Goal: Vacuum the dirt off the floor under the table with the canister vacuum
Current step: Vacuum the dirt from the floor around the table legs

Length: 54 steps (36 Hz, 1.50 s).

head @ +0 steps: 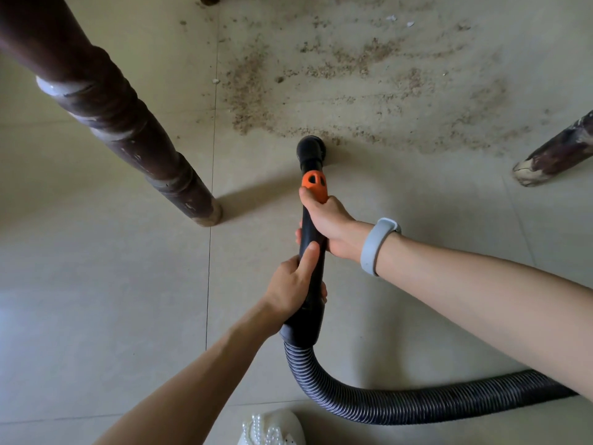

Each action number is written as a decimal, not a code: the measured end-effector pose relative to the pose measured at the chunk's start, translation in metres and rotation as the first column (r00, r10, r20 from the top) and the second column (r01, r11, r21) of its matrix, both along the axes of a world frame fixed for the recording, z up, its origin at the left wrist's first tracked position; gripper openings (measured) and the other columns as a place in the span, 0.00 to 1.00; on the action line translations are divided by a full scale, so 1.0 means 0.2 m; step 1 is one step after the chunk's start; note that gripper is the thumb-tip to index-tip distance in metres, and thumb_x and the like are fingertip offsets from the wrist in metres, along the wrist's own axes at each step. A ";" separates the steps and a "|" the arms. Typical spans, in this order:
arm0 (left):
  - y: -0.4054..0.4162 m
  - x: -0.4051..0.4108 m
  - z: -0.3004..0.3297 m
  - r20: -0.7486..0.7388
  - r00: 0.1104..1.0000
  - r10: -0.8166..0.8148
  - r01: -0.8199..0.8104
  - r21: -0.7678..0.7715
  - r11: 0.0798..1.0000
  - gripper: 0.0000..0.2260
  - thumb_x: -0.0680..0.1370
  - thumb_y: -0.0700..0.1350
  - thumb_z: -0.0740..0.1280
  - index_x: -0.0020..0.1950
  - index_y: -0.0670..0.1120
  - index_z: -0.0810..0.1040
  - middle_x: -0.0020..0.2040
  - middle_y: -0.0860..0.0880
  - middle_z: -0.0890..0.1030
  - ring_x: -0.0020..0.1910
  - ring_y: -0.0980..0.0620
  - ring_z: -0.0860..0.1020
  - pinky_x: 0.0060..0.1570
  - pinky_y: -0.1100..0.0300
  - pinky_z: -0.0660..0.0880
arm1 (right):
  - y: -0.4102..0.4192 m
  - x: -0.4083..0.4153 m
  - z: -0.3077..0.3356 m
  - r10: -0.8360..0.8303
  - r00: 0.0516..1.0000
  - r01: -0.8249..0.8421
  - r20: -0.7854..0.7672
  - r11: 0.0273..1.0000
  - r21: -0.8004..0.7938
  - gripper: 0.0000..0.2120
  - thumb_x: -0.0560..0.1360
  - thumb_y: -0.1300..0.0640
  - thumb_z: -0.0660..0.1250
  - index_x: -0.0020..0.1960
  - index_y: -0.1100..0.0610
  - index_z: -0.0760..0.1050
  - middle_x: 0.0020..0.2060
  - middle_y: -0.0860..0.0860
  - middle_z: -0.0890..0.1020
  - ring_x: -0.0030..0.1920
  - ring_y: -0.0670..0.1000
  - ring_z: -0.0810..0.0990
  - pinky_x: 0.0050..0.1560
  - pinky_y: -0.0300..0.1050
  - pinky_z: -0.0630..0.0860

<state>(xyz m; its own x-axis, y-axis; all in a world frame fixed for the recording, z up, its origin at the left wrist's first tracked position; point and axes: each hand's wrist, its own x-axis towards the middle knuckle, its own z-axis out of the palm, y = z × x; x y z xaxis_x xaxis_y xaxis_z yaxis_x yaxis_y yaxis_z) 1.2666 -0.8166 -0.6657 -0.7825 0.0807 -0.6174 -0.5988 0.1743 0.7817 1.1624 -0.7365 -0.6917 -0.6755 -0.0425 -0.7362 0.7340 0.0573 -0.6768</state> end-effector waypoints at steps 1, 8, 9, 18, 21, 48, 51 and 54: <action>0.00 0.00 0.00 0.000 1.000 -0.006 0.006 -0.004 1.000 0.21 0.81 0.56 0.54 0.45 0.39 0.74 0.29 0.45 0.79 0.28 0.51 0.78 0.33 0.64 0.75 | 0.01 0.01 -0.01 0.000 1.000 0.000 -0.007 1.000 0.004 0.21 0.75 0.40 0.63 0.52 0.58 0.67 0.40 0.55 0.75 0.43 0.59 0.79 0.55 0.61 0.78; -0.03 -0.03 -0.02 -0.001 0.988 0.152 -0.152 0.000 0.988 0.21 0.82 0.56 0.54 0.40 0.42 0.73 0.27 0.46 0.78 0.29 0.47 0.78 0.37 0.57 0.75 | -0.09 -0.04 0.05 0.092 0.995 -0.091 -0.048 0.996 0.024 0.19 0.77 0.42 0.62 0.53 0.58 0.67 0.39 0.55 0.76 0.39 0.58 0.80 0.51 0.57 0.80; -0.05 -0.04 -0.03 0.000 0.984 0.179 -0.179 0.003 0.984 0.21 0.81 0.56 0.54 0.39 0.42 0.73 0.27 0.45 0.78 0.29 0.47 0.78 0.38 0.56 0.76 | -0.12 -0.05 0.06 0.101 0.993 -0.100 -0.052 0.995 0.016 0.18 0.77 0.43 0.62 0.52 0.58 0.67 0.38 0.55 0.75 0.36 0.57 0.79 0.48 0.54 0.81; -0.13 -0.22 -0.01 -0.022 0.966 0.256 -0.256 0.019 0.967 0.24 0.81 0.59 0.52 0.39 0.41 0.74 0.31 0.41 0.78 0.31 0.45 0.78 0.42 0.52 0.78 | -0.27 -0.23 0.17 0.144 0.987 -0.145 -0.067 0.989 -0.013 0.18 0.78 0.46 0.64 0.52 0.63 0.68 0.33 0.57 0.74 0.27 0.55 0.75 0.31 0.45 0.76; -0.12 -0.28 0.00 -0.008 0.972 0.236 -0.236 0.041 0.971 0.23 0.81 0.58 0.53 0.42 0.41 0.73 0.30 0.42 0.78 0.28 0.47 0.78 0.35 0.58 0.78 | -0.24 -0.27 0.19 0.123 0.991 -0.124 -0.061 0.992 -0.019 0.17 0.78 0.47 0.63 0.50 0.62 0.68 0.32 0.56 0.74 0.28 0.55 0.76 0.36 0.48 0.77; 0.07 -0.22 0.00 0.005 0.999 -0.051 0.051 -0.009 0.999 0.22 0.81 0.59 0.53 0.43 0.41 0.73 0.31 0.43 0.80 0.31 0.46 0.79 0.39 0.55 0.78 | 0.11 -0.17 0.12 -0.078 0.997 0.079 0.017 0.996 -0.044 0.21 0.78 0.44 0.63 0.58 0.61 0.67 0.39 0.56 0.75 0.34 0.56 0.79 0.50 0.55 0.81; 0.10 -0.20 0.00 0.005 0.997 -0.071 0.071 -0.013 0.997 0.23 0.81 0.59 0.53 0.43 0.41 0.73 0.31 0.43 0.79 0.30 0.47 0.79 0.36 0.58 0.78 | 0.14 -0.15 0.09 -0.090 0.996 0.091 0.020 0.995 -0.043 0.21 0.78 0.44 0.62 0.59 0.61 0.66 0.40 0.56 0.74 0.31 0.54 0.78 0.45 0.52 0.80; 0.12 -0.19 0.00 0.004 0.996 -0.086 0.086 -0.005 0.996 0.23 0.81 0.58 0.53 0.43 0.40 0.73 0.32 0.42 0.79 0.31 0.47 0.79 0.35 0.59 0.77 | 0.16 -0.14 0.08 -0.099 0.995 0.099 0.009 0.995 -0.013 0.22 0.78 0.43 0.62 0.59 0.61 0.66 0.41 0.56 0.75 0.34 0.55 0.79 0.47 0.53 0.81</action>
<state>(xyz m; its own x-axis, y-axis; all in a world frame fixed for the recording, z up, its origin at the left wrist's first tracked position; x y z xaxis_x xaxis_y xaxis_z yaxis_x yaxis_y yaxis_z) 1.2279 -0.7935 -0.6659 -0.7704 0.1447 -0.6209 -0.5844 0.2289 0.7785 1.1344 -0.7048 -0.6762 -0.6707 0.0141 -0.7416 0.7412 -0.0251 -0.6708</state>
